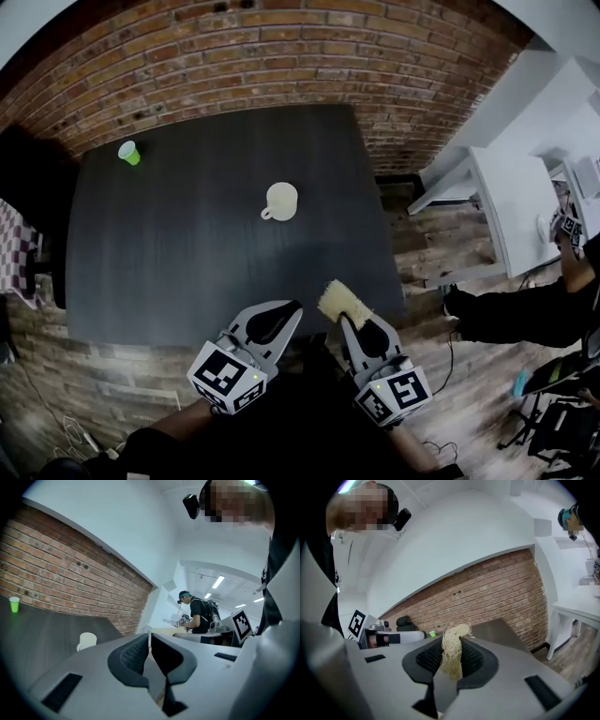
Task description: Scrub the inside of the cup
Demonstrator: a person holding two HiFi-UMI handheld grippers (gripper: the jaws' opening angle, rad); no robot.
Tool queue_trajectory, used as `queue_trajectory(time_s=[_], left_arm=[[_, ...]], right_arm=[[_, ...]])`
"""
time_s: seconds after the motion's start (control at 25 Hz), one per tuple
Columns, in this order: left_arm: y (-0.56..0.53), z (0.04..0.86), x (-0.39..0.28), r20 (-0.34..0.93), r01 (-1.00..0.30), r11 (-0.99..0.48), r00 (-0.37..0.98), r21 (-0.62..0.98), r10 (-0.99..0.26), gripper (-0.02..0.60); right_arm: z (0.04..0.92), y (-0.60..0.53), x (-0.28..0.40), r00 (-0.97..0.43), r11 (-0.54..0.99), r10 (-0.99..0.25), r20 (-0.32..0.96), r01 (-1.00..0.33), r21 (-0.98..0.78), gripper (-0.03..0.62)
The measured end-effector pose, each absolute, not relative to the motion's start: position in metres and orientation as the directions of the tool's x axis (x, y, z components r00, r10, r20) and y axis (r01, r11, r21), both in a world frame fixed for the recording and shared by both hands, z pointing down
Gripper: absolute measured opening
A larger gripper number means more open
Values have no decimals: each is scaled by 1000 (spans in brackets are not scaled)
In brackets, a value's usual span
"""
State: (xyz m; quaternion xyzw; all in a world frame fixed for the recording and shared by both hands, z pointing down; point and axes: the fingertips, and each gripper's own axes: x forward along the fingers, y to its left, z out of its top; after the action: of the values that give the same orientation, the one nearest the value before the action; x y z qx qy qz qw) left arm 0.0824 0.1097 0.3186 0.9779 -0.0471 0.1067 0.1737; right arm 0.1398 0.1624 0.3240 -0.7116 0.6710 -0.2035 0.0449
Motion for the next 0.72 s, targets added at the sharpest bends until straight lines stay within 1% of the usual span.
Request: queue_trajectory(time_s=[0.2,0.32,0.52,0.72], left_arm=[[78,320,133,246,-234,-931,955,279,-167,31],[63,321,147,257,-310,-920,934,240,-248,31],[30,329,148,286,-428,-874,888,230,-360,31],[4,352,132,324,-464,-861,864,210,-386,31]], right_arm=[[334,111,201,-84,-1,-969,231,-938,-346,91],[343,85,224,-145,51,-960,239,-932,-360,91],[363,35,243,-216,105,-932,289,-928,-357,91],[395,-17,247,-239,104,-899,368,-931,-351,91]])
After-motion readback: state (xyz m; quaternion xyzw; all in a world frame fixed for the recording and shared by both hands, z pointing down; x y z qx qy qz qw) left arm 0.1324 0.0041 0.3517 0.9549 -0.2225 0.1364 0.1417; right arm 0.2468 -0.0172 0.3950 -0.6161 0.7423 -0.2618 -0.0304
